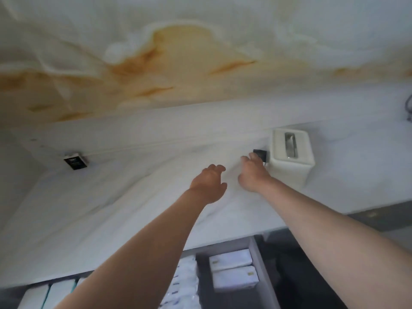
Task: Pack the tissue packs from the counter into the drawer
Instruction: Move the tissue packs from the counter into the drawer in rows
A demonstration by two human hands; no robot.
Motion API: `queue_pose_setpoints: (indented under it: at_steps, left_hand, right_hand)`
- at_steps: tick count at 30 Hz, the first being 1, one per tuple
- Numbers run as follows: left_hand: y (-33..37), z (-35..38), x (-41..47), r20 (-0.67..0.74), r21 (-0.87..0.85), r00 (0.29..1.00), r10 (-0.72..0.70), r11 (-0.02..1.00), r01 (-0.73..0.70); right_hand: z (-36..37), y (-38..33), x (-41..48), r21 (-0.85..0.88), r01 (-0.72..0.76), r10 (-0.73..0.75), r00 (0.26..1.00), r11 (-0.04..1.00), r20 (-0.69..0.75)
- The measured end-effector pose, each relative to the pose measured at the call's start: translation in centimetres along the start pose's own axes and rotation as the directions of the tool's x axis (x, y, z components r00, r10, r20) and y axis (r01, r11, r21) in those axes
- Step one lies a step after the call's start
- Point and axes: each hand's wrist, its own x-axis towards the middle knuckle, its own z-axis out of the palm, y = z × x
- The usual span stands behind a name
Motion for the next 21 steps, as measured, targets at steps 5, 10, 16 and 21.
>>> queue_pose_setpoints:
  at_steps: [5,10,16,21]
  left_hand:
    - [0.3,1.4,4.3,0.02,0.01,1.0,0.02,1.0,-0.02]
    - [-0.9,1.9,5.1,-0.005,-0.004,0.999,0.044,0.999,-0.044]
    - [-4.0,1.4,3.4,-0.058,-0.033,0.998,-0.009,0.999,0.007]
    - [-6.5,0.9,1.5,0.029,-0.006,1.0,-0.013,1.0,0.013]
  right_hand:
    - [1.2,0.7,3.7,-0.105,-0.144,0.153,0.985,0.984,0.083]
    - [2.1,1.5,4.3,-0.217,0.09,-0.088,0.996,0.972,0.018]
    - [2.5,-0.7,3.5,0.409,0.304,-0.275,0.953,0.86,-0.13]
    - [4.2,-2.7,3.6,0.07,0.061,-0.063,0.998,0.996,0.019]
